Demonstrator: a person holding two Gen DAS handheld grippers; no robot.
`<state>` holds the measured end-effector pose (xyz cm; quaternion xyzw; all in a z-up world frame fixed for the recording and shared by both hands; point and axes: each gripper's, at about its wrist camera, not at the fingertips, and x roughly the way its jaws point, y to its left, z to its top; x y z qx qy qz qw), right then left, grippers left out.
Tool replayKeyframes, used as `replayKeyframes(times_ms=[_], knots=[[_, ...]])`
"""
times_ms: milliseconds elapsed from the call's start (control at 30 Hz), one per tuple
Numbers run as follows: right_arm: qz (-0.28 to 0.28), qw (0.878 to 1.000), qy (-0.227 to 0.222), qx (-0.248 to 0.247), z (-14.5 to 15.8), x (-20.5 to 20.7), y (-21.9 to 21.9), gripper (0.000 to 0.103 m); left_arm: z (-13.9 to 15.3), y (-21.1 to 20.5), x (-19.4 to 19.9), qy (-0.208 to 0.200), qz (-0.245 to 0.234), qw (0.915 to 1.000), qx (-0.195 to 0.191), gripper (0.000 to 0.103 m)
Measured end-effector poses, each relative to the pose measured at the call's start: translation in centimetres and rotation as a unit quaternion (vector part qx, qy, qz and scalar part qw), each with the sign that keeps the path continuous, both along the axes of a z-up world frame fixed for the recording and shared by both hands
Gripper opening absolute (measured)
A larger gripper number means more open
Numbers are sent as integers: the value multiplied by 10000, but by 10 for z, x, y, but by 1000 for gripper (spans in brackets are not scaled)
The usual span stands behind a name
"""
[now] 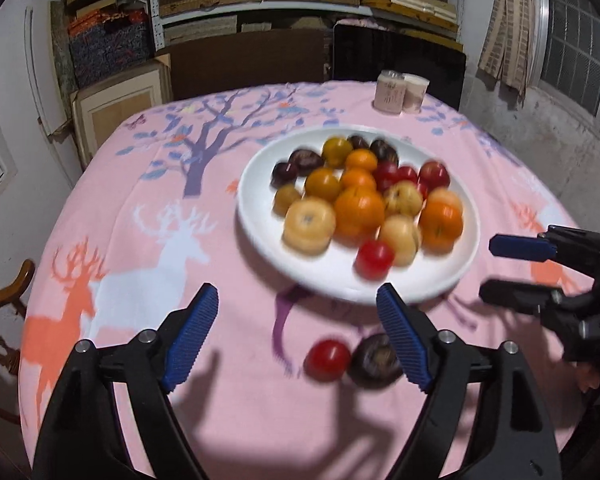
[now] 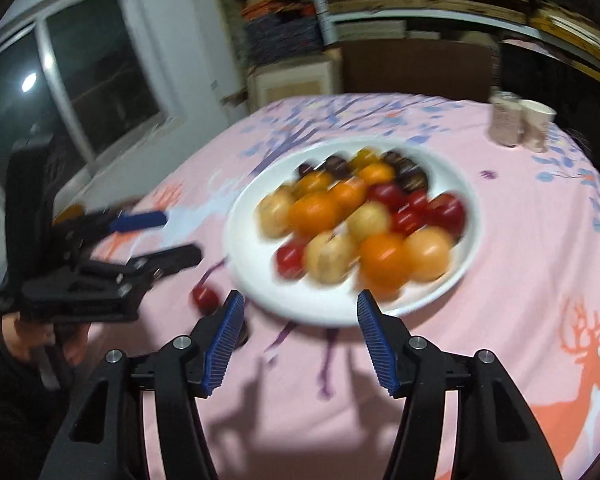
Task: Organize fruits
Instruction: 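Release the yellow-orange fruit on the plate with the left gripper while the right releases the tomato, then grasp a small red tomato with the left gripper while the right grasps the last mangosteen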
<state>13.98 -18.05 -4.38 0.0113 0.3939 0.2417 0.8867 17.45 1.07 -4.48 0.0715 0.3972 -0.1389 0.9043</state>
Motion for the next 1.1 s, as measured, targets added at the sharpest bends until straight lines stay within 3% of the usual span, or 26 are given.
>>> replayKeyframes(times_ms=[200, 300, 467, 767, 933, 1000, 1033, 1100], knots=[[688, 9941, -123, -832, -25, -19, 65, 59, -24, 29, -23, 344, 311, 9989, 18, 79], [545, 9938, -14, -968, -33, -4, 78, 59, -29, 38, -26, 439, 408, 9982, -53, 79], [564, 9953, 248, -750, -43, 9, 82, 43, -33, 40, -26, 459, 414, 9981, -46, 79], [234, 9995, -161, -139, -17, -24, 33, 43, -32, 11, -26, 389, 58, 9992, 76, 79], [-270, 9993, -109, 252, -23, -34, -18, 43, -37, -16, -19, 263, -83, 9990, 359, 79], [-430, 9982, 14, 422, -29, -34, -32, 43, -43, -21, -13, 325, -100, 9987, 372, 54], [-463, 9975, 70, 532, -30, -33, -36, 43, -49, -23, -8, 529, -179, 9981, 271, 28], [-496, 9967, 59, 640, -30, -33, -42, 43, -49, -23, -11, 453, -195, 9985, 244, 28]])
